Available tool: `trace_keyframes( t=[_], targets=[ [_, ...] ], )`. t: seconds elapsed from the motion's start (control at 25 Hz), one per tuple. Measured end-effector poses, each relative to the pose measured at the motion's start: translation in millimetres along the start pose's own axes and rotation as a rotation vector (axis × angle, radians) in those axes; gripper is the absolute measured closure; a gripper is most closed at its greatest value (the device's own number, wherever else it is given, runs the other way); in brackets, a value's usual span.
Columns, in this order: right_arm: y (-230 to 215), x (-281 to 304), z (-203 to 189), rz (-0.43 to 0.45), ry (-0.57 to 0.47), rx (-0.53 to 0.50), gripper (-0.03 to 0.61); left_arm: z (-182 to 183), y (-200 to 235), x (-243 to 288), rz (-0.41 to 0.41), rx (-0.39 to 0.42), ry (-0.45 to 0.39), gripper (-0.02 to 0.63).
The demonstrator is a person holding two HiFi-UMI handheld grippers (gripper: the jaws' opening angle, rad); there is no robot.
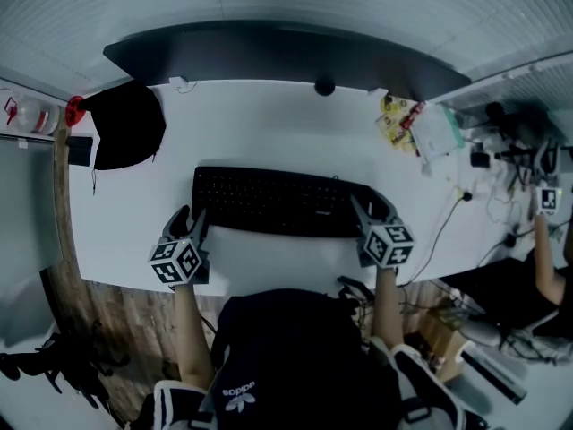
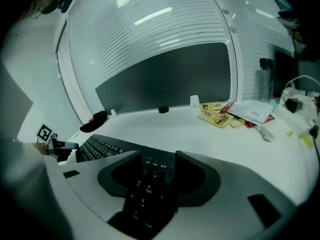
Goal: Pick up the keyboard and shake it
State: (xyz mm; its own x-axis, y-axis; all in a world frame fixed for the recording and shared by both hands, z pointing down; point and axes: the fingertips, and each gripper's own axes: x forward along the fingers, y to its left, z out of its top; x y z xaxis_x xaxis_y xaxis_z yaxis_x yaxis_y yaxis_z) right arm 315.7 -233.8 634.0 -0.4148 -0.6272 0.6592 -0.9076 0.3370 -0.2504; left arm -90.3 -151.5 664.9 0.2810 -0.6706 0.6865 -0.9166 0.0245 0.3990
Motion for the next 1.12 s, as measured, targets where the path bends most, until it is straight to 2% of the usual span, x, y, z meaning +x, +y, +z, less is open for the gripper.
trace_keyframes(
  t=[0.4,0.76,0.96,1.12],
  targets=[
    [-24,2,-3,-0.009,0.022,0.056,0.39,-9,2,9,-0.003,-0.023,0.048,0.402],
    [-21,6,-11,0.024,0.056,0.141,0.39,-10,1,11,-0.003,-0.029,0.074,0.4],
    [-26,7,-16,0.023,0.059,0.181,0.39,-14,-10,14,-0.046,-0.009,0.142,0.393],
    [-25,9,-10,0.02,0.045,0.179,0.391,-14,-7,12,-0.038,-0.037,0.114,0.393]
  ],
)
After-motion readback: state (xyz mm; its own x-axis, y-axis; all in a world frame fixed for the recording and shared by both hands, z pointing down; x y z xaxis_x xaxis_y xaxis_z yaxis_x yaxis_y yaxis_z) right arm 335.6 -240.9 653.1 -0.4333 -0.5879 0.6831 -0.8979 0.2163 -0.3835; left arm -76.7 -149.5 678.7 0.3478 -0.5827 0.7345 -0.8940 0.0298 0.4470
